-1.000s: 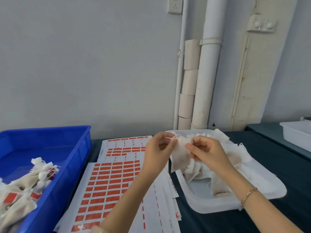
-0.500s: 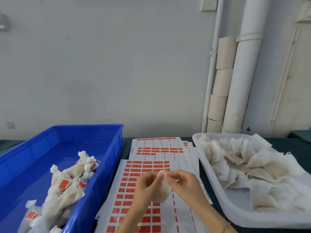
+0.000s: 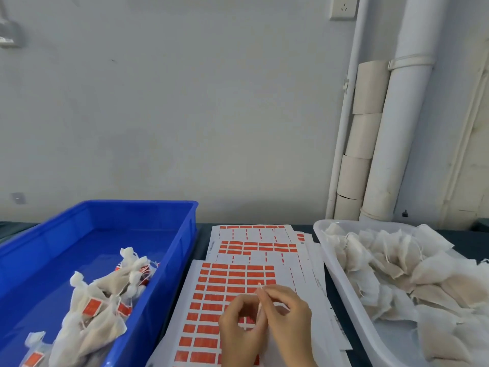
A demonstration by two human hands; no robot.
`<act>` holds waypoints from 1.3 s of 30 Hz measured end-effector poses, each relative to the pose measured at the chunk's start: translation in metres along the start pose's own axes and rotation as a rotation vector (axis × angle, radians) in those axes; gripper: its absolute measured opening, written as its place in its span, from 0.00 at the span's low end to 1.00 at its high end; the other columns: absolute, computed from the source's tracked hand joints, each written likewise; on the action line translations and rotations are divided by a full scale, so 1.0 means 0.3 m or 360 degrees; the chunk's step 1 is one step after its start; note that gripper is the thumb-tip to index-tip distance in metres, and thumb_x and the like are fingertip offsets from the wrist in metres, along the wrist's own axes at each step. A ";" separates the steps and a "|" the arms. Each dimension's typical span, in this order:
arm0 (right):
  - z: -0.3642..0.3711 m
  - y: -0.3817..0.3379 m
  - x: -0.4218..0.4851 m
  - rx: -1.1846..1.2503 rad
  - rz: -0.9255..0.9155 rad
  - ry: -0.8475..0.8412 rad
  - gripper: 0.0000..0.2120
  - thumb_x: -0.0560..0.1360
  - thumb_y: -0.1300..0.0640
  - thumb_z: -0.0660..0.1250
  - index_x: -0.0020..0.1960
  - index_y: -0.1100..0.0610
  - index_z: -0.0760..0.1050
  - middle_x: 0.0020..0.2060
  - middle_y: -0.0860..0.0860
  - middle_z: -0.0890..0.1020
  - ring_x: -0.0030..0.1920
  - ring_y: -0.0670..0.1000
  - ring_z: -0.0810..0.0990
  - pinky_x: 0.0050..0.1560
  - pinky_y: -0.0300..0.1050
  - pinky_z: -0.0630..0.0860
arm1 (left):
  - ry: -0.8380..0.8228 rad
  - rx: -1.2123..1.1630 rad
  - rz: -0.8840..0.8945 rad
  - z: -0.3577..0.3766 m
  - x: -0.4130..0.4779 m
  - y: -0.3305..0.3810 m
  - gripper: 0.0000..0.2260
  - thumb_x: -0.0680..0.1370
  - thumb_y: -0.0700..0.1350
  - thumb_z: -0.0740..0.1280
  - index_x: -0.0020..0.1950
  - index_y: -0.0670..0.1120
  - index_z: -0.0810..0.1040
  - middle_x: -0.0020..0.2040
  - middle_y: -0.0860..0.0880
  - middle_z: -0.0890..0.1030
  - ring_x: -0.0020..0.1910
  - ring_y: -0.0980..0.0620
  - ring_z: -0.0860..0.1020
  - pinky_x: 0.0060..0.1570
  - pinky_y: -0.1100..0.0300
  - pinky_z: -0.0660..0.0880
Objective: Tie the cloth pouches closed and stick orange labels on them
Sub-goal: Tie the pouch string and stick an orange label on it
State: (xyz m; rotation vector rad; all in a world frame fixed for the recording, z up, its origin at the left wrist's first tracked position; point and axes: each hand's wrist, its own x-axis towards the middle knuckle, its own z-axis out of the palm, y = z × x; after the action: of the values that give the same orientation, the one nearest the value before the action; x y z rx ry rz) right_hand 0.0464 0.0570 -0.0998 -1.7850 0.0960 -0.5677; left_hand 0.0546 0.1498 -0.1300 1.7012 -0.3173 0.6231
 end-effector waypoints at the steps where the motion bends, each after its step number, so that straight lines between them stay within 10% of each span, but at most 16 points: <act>1: -0.003 -0.001 0.007 0.0089 0.0022 -0.0031 0.07 0.70 0.54 0.75 0.38 0.42 0.80 0.39 0.39 0.83 0.44 0.44 0.82 0.39 0.28 0.76 | -0.0004 -0.0085 -0.0072 -0.002 0.002 -0.008 0.07 0.71 0.42 0.73 0.46 0.51 0.79 0.40 0.54 0.83 0.42 0.51 0.82 0.44 0.64 0.78; 6: -0.027 -0.013 0.026 0.0472 0.0215 -0.0227 0.02 0.65 0.49 0.73 0.37 0.43 0.84 0.39 0.40 0.85 0.45 0.37 0.82 0.37 0.26 0.74 | -0.0221 -0.0420 -0.0658 0.000 0.033 0.010 0.17 0.70 0.53 0.64 0.57 0.51 0.75 0.51 0.56 0.81 0.53 0.59 0.78 0.50 0.67 0.75; 11: -0.049 0.035 0.034 0.0532 0.0240 -0.0235 0.06 0.65 0.47 0.72 0.40 0.47 0.85 0.40 0.47 0.85 0.45 0.45 0.83 0.41 0.32 0.77 | -0.0448 -0.0347 -0.0459 0.001 0.027 -0.002 0.09 0.73 0.56 0.70 0.49 0.53 0.83 0.45 0.49 0.83 0.40 0.47 0.78 0.40 0.64 0.74; 16: -0.079 0.065 0.048 0.0734 0.0409 -0.0392 0.11 0.66 0.50 0.75 0.47 0.54 0.85 0.45 0.56 0.84 0.47 0.56 0.82 0.52 0.51 0.80 | -0.0384 -0.0402 -0.0482 0.007 0.022 0.001 0.04 0.74 0.51 0.69 0.44 0.55 0.84 0.43 0.53 0.84 0.45 0.55 0.81 0.44 0.69 0.76; 26: -0.087 0.077 0.036 0.0599 0.0420 -0.0302 0.08 0.68 0.54 0.73 0.47 0.48 0.84 0.45 0.43 0.85 0.48 0.46 0.83 0.46 0.39 0.79 | -0.0454 -0.0487 -0.0813 -0.001 0.034 0.005 0.18 0.71 0.57 0.64 0.45 0.43 0.80 0.38 0.48 0.80 0.41 0.51 0.78 0.46 0.62 0.75; 34: -0.088 0.067 0.037 0.0767 0.0527 -0.0307 0.11 0.66 0.52 0.72 0.47 0.49 0.85 0.45 0.50 0.85 0.48 0.55 0.82 0.53 0.48 0.80 | -0.0284 -0.0577 -0.1049 -0.007 0.036 0.009 0.11 0.80 0.49 0.61 0.40 0.47 0.77 0.46 0.46 0.79 0.51 0.49 0.77 0.49 0.61 0.74; 39: -0.109 0.074 0.053 0.1031 0.0666 -0.0211 0.09 0.72 0.59 0.70 0.52 0.56 0.83 0.50 0.54 0.85 0.44 0.51 0.84 0.49 0.45 0.80 | -0.0317 -0.0507 -0.0936 -0.010 0.031 0.027 0.18 0.69 0.56 0.64 0.44 0.41 0.76 0.58 0.37 0.76 0.60 0.40 0.74 0.64 0.48 0.72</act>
State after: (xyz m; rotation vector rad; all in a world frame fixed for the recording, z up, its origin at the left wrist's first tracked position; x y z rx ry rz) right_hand 0.0516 0.0158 -0.1093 -1.1196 0.1677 -0.1447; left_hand 0.0572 0.1519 -0.1178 1.4486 -0.0396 -0.0319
